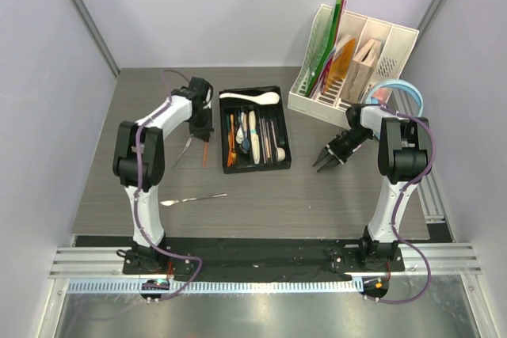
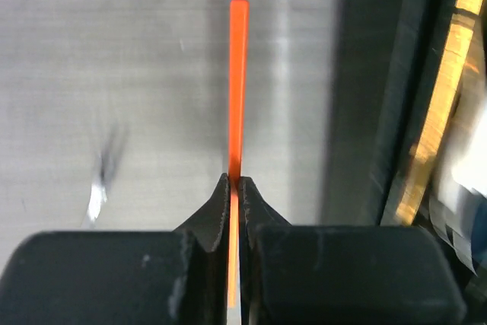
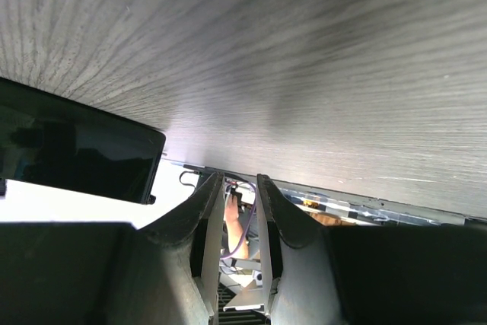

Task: Sort the eating utensils into containers
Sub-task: Pick up the chopstick from the center of the board, then place the chopstick in the storage box.

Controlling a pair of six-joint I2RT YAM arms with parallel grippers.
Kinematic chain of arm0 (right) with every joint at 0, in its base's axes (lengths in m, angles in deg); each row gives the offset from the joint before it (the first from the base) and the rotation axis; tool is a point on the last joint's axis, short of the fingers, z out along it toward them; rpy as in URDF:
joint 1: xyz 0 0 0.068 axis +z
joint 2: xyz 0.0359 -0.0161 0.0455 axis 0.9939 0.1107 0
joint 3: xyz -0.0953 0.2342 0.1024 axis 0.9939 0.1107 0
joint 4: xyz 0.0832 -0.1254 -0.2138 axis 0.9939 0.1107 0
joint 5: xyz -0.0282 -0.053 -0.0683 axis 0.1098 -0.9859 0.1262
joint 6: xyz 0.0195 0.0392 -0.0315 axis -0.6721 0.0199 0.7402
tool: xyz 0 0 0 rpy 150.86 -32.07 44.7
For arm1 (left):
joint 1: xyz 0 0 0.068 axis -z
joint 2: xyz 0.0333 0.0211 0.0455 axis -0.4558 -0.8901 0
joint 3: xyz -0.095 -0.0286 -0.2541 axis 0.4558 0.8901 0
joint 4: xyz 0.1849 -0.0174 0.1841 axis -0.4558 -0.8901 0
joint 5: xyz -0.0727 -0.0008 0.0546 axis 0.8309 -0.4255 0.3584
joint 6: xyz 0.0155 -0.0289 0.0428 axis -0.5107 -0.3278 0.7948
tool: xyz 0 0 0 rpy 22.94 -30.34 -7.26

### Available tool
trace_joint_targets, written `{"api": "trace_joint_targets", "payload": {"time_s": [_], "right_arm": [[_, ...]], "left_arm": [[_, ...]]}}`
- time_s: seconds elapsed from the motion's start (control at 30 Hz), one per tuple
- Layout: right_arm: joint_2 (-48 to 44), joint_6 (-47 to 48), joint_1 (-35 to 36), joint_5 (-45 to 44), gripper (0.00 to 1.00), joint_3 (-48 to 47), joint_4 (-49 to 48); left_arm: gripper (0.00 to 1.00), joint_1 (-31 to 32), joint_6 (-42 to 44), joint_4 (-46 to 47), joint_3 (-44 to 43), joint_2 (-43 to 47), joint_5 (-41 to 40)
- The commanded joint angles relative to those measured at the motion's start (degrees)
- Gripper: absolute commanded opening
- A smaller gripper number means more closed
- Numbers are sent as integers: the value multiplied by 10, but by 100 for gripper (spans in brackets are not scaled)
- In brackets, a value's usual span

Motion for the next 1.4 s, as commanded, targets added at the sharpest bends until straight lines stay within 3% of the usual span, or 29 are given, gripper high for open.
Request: {"api": "trace_joint_targets", "payload": {"time_s": [0.0, 0.1, 0.2, 0.33, 0.47, 0.8, 1.37], "right_arm": [[10, -6, 2, 5, 29, -4, -2], [12, -6, 2, 5, 29, -7, -2], [19, -6, 2, 7, 29, -9, -3], [24, -6, 4, 10, 29, -14, -6], [19, -5, 4, 11, 29, -5, -11], [9, 13, 4, 16, 29, 32, -5], [15, 37, 4, 5, 29, 26, 22]], "left_arm": [[0, 10, -69, -3, -6, 122, 30], [0, 53, -83, -11, -25, 186, 13], [0, 77, -108, -33, -72, 187, 53], [0, 97, -148, -38, -132, 111, 169], [0, 162, -160, -27, -191, 41, 191], [0, 186, -190, -13, -267, -80, 176], [0, 183, -195, 14, -259, -89, 73]]}}
